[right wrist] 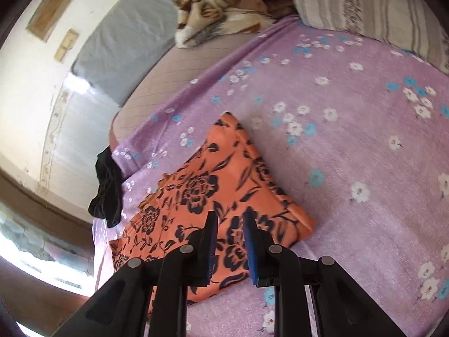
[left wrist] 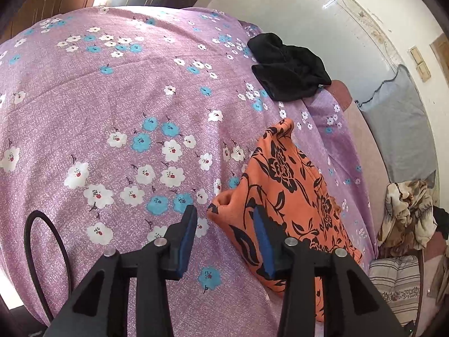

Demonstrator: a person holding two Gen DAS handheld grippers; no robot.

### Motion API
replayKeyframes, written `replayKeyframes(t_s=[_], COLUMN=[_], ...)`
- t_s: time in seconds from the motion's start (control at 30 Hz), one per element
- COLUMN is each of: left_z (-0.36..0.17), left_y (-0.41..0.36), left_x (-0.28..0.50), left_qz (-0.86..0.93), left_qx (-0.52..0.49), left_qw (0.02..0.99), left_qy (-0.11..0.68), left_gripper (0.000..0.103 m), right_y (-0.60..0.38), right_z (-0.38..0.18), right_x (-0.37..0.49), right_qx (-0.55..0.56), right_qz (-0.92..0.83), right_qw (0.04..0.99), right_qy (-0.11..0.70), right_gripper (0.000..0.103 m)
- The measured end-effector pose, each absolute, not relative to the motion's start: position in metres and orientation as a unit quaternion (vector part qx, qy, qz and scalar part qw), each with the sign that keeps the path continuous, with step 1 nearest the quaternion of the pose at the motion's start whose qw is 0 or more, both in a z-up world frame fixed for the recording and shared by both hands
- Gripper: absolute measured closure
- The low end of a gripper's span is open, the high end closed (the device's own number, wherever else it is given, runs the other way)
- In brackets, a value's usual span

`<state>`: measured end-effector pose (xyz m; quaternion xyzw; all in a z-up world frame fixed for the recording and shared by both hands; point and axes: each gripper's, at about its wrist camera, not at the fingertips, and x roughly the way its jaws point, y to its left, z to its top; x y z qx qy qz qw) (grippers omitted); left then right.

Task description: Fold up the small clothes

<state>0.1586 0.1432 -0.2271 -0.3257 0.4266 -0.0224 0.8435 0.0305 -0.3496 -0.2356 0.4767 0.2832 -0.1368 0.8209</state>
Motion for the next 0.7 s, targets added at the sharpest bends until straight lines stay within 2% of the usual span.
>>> replayKeyframes(t_s=[0.03, 0.1, 0.27, 0.33, 0.37, 0.4, 0.43, 0.5, 0.7], left_z=[-0.229, -0.235, -0.254, -0.255, -0.252, -0.248, -0.245, -0.241, -0.211], left_y=[0.143, 0.138, 0.120, 0.119, 0.119, 0.117, 0.113, 0.103, 0.060], left_x=[0.159, 0.163, 0.180, 0.186, 0.187, 0.190, 0.193, 0.196, 0.191], left_qz=[-0.027, -0.045, -0.083, -0.078, -0.070, -0.065, -0.062, -0.065, -0.097], left_qx=[-0.330, -0.335, -0.343, -0.348, -0.345, -0.333, -0.314, -0.287, -0.165], left_qw=[0.841, 0.829, 0.799, 0.804, 0.814, 0.824, 0.834, 0.849, 0.908], left_qy=[0.428, 0.445, 0.487, 0.477, 0.462, 0.454, 0.450, 0.438, 0.373], left_gripper=[0.056, 0.038, 0.036, 0.040, 0.054, 0.073, 0.078, 0.085, 0.089], right_y=[-0.343, -0.331, -0.314, -0.313, -0.314, -0.314, -0.314, -0.315, -0.313], right_z=[-0.235, -0.240, -0.291, -0.305, -0.304, -0.303, -0.303, -0.306, -0.304], right_x=[0.039, 0.057, 0.103, 0.101, 0.099, 0.099, 0.099, 0.096, 0.098], right_qx=[0.470, 0.467, 0.464, 0.479, 0.484, 0.481, 0.478, 0.484, 0.476], right_qz=[-0.123, -0.101, -0.075, -0.075, -0.074, -0.072, -0.069, -0.068, -0.071], right_qw=[0.826, 0.825, 0.777, 0.770, 0.768, 0.769, 0.770, 0.768, 0.771], right_qy=[0.284, 0.300, 0.418, 0.414, 0.412, 0.415, 0.417, 0.413, 0.416], right_gripper=[0.082, 0.081, 0.080, 0.081, 0.081, 0.081, 0.081, 0.080, 0.080])
